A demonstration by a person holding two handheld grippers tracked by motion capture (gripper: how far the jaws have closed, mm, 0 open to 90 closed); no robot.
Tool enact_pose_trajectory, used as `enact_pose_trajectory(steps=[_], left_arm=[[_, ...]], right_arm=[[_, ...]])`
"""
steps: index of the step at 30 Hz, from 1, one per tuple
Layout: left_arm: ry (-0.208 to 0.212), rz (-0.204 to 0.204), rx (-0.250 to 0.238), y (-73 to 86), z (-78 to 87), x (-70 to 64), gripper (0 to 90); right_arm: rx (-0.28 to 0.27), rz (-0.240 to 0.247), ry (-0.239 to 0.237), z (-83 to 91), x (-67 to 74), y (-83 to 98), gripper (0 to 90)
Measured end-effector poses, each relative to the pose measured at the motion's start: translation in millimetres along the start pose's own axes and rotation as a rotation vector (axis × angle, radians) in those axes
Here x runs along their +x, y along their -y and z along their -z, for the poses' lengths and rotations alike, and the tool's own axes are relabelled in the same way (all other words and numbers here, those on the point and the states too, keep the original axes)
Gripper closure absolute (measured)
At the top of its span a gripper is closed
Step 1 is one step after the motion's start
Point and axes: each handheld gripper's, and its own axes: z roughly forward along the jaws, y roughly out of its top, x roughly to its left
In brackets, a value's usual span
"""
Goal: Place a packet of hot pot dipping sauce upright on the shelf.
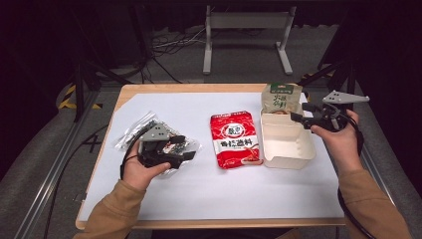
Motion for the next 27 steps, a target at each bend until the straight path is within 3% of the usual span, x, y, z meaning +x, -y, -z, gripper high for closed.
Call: enact_pose_trajectory(steps=[12, 17, 22, 27], left_arm=[[-0.013, 0.010, 0.015, -7.5, -2.7, 1.7, 28.6], [-0.031, -0.007, 0.066, -18.0, -9.2, -1.2, 28.3], [-0.028, 0.023, 0.088, -24.0, -20.5, 2.5, 28.5], [-0.017, 0.061, 0.063, -31.2, -28.1, 10.6, 29.1]], right_arm=[[-0.039, 0.043, -0.090, 15.5, 36.7, 15.9, 35.9], [-0.025, 0.083, -0.129, 19.2, 54.5, 27.4, 36.7], [-0.035, 0.088, -0.165, 26.3, 64.7, 34.7, 36.8], [-0.014, 0.104, -0.203, 29.4, 75.5, 46.6, 36.8]])
